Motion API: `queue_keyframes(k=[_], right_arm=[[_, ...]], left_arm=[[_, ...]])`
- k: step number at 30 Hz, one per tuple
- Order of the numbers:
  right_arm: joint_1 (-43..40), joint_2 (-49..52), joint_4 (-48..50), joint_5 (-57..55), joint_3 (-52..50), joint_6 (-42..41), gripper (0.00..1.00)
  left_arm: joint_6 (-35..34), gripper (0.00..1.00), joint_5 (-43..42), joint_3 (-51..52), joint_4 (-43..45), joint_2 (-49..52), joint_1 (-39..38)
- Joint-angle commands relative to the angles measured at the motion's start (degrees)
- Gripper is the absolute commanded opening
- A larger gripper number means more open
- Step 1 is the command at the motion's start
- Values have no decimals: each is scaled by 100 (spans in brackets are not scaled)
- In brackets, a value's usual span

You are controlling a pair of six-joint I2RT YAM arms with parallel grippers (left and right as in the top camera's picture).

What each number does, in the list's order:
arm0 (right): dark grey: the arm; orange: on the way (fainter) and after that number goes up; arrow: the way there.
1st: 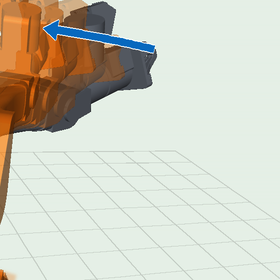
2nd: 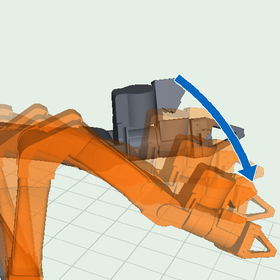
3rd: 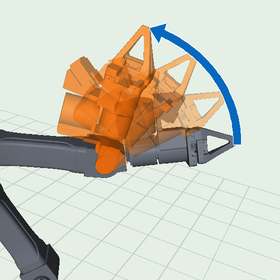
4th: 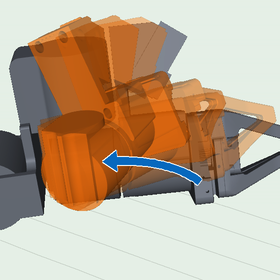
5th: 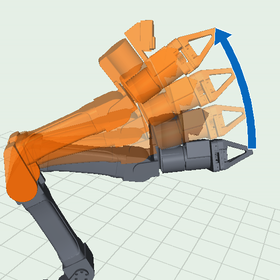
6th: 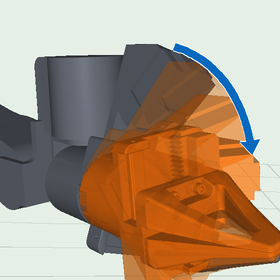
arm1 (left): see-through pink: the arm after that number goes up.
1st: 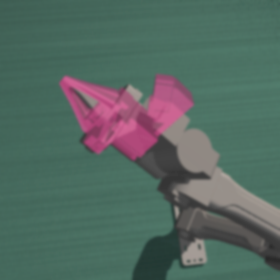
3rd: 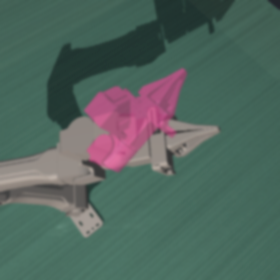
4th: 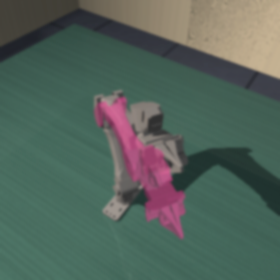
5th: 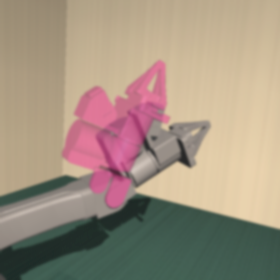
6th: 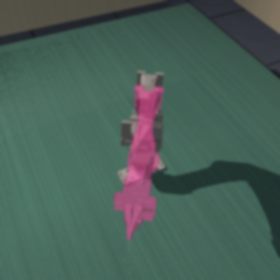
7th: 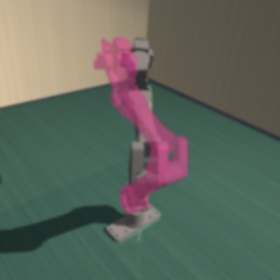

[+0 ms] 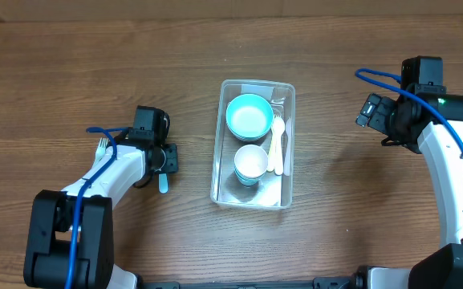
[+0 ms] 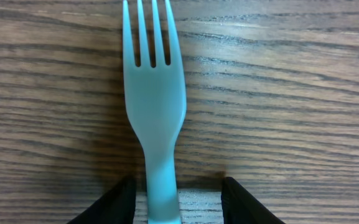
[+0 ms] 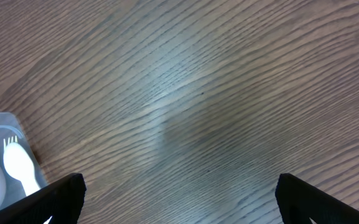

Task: Pack container
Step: 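Lift the white fork, carry it into the container and release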

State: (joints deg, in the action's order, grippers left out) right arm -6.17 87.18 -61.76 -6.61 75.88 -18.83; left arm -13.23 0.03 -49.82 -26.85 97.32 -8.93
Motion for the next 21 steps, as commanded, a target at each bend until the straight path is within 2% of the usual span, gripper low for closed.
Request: queue_keyframes(k=[1,6,14,21], right_arm=[[0,-136,13,-42,125,15,100],[0,-136,13,-42,125,15,100],[0,-136,13,-42,125,15,100],[0,-136,13,-42,125,15,100]], left_arm=[[81,33,81,15,-28,243,-20],[83,13,271,-164,-262,240,-20],[101,8,468,-1600,-1753,229,-24],[-74,6,-138,-2822,-2778,225,-476]])
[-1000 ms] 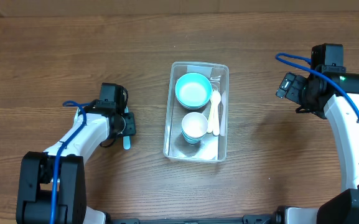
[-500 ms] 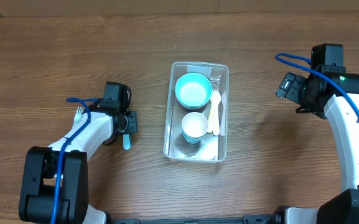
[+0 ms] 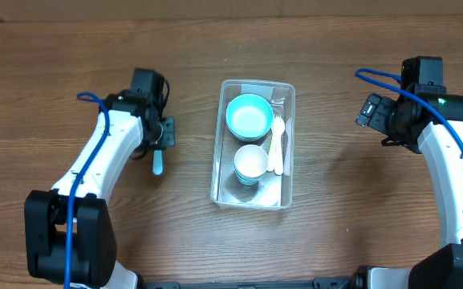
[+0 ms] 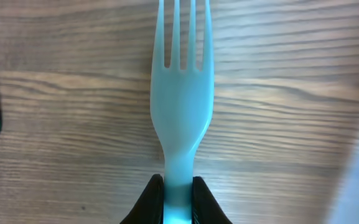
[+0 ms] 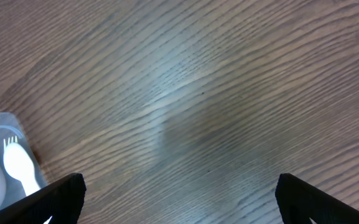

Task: Pack container
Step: 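Lift the white fork, carry it into the container and release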

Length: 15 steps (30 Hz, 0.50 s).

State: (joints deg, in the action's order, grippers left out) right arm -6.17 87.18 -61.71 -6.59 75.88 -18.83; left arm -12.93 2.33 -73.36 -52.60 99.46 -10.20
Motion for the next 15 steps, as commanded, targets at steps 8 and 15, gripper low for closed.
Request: queue_keyframes(k=[8,15], right_arm=[[0,-136,9,-44,125,15,100],[0,-136,9,-44,125,15,100]], left_arm=[[-975,11,-466,-1515,-986,4,-1578],[-1338,13,-520,-1670,-1058,7,-2304]])
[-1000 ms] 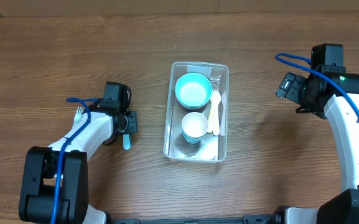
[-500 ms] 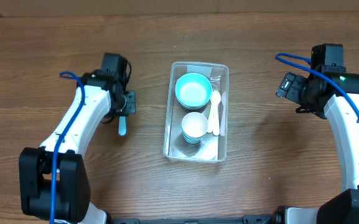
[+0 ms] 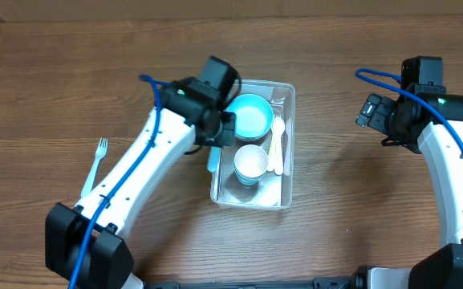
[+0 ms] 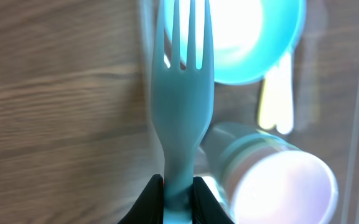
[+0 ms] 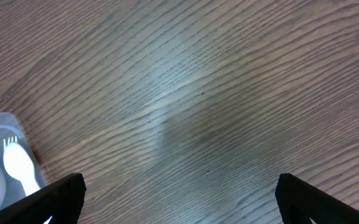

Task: Pack container
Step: 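Lift the white fork, carry it into the container and release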

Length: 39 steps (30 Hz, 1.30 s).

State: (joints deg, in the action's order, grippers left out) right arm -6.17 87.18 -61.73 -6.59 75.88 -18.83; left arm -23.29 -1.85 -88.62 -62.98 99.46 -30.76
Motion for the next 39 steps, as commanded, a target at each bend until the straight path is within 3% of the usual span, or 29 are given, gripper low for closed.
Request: queue_keyframes(k=[1,27,29,32,39], right_arm=[[0,-136,11,-44,125,15,100],[0,-136,11,-44,125,15,100],[0,-136,11,-44,125,15,100],[0,-136,11,-44,125,15,100],[0,-136,11,-44,125,15,100]], left_arm=[[-361,14,-66,-142,-20,7,-326],[-614,15,35,125,-535,9,-551],[-614,19,35,164,-538,9,-568],[-616,35,26,164,-546,9,-566],[-656,41,35,160,-601,4,-564]])
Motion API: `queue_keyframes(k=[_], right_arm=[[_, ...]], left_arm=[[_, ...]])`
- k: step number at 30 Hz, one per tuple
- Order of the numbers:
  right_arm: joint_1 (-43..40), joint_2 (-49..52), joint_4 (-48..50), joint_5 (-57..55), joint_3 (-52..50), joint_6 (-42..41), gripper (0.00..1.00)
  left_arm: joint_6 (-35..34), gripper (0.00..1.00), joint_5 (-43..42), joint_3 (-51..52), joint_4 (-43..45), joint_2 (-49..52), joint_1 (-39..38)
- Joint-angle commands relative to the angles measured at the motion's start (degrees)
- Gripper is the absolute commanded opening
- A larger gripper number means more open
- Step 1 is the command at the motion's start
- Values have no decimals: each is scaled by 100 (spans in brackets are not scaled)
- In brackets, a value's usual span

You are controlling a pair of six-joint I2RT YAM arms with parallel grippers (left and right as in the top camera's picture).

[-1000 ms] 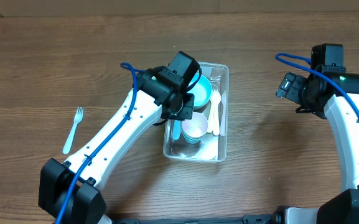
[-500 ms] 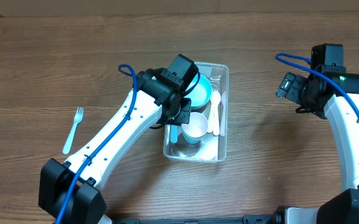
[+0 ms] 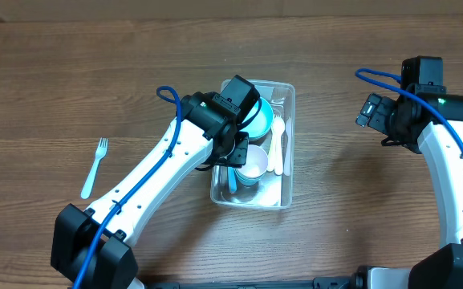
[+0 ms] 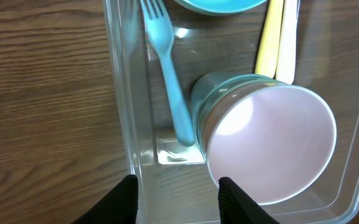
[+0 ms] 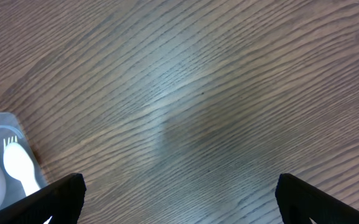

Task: Pack container
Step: 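Lift the white fork, carry it into the container and release, then move the left gripper to the second white fork at far left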

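The clear plastic container [image 3: 286,189] sits mid-table, holding a blue bowl [image 3: 260,119], a pale cup [image 3: 253,164] and cream spoons [image 3: 277,146]. A blue fork [image 4: 168,81] lies loose on the container floor along its left wall [image 4: 120,93], touching the cup [image 4: 266,143]. My left gripper [image 4: 179,202] hovers open just above the fork's handle end, nothing between its fingers. Far to the right, my right gripper [image 5: 180,199] hangs open over bare wood, seen from overhead [image 3: 373,111] beside the container.
A pale mint fork [image 3: 95,167] lies on the table at the left, well away from the container. In the right wrist view a white fork [image 5: 20,165] shows in the container's corner. The table is brown wood.
My left gripper was shut on the blue fork at the container's left edge. It now stands open over the container, and the fork lies inside next to the cup. The right arm is unmoved.
First my left gripper was open around the blue fork's handle on the table at the left. Then it was shut on the fork there, then held it at the container's edge. Now the fork rests inside the container, let go.
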State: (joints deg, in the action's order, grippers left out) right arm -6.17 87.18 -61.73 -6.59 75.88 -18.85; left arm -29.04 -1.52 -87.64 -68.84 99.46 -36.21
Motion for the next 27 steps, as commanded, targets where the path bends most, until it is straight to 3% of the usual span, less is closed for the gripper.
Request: queue_keyframes(k=[1,8,12,17,20,21,22,27], right_arm=[[0,-136,11,-44,125,17,100],[0,-136,11,-44,125,17,100],[0,-136,11,-44,125,17,100],[0,-136,11,-44,125,17,100],[0,-136,11,-44,125,17,100],[0,-136,11,-44,125,17,100],[0,-136,11,-44,125,17,100],[0,-136,11,-44,125,17,100]], left_arm=[[-79,41,28,57,-13,-7,-11],[149,41,603,46,-431,-535,837],[1239,47,675,48,-863,-1060,1982],[2352,64,662,94,-997,-1224,3375],[2527,74,494,402,-721,-1220,4188],[2527,82,542,538,-601,-1220,4409],[2575,97,553,752,-407,-1215,4701],[3108,100,363,1711,492,-1209,5661]])
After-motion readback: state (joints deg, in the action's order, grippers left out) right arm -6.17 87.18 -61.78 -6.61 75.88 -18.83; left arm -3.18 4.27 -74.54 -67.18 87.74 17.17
